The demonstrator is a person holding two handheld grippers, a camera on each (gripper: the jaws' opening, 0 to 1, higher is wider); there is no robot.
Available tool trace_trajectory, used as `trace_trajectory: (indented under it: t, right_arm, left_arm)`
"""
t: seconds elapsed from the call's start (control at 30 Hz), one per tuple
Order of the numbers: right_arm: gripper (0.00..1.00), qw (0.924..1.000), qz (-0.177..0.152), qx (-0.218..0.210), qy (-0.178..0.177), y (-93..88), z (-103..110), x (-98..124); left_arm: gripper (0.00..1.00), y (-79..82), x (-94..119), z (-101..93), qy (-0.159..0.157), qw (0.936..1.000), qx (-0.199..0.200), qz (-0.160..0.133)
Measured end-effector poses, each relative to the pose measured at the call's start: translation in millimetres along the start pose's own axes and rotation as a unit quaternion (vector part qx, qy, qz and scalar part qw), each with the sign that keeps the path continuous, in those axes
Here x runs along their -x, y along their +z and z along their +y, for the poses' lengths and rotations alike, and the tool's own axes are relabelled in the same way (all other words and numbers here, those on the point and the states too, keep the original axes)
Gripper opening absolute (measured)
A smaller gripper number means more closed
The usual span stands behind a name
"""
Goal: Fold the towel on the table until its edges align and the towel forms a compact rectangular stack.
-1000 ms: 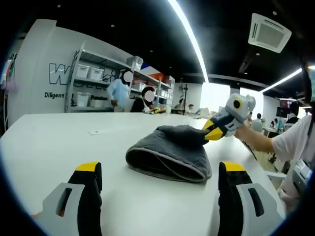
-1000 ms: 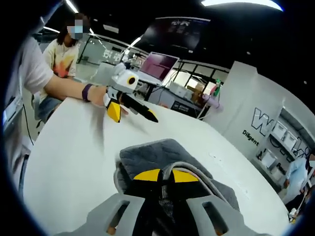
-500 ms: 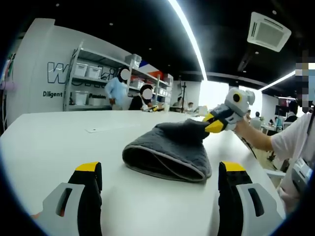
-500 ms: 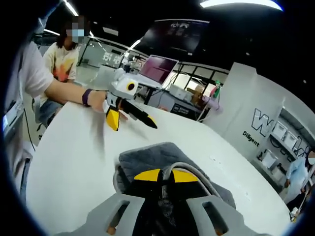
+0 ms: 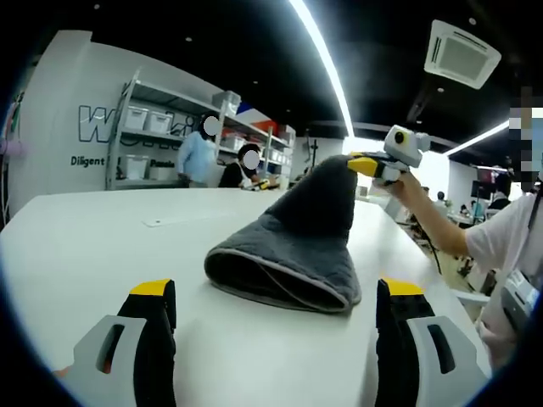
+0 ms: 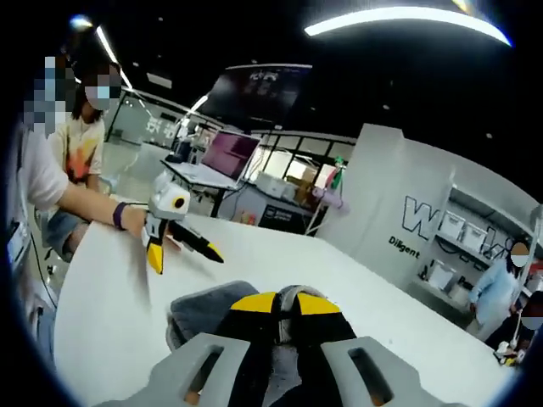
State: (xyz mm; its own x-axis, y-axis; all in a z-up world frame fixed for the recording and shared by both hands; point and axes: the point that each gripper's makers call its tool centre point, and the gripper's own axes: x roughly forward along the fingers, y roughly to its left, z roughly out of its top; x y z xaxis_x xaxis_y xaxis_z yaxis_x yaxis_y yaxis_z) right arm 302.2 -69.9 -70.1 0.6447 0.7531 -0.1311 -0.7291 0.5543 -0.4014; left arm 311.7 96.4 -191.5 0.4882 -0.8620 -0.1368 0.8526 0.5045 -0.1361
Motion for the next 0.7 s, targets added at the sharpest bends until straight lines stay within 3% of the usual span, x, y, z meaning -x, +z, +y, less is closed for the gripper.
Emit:
trace_trajectory:
  t: [0.3,0.7]
  right_arm:
    - [0.03,0.9999,-0.012,0.008,0.005,19.2,2,-9]
    - [0.03,0.9991,-0.025,0.033,0.014,43.8,8,-19]
  left_arm:
    - [0.95,-3.7,-4,-11.9,-0.023,0.9997,0.002,0.005]
    - [0.92,-7.0,-10,-33.3,-0.076,0.9970,0.005,0.015]
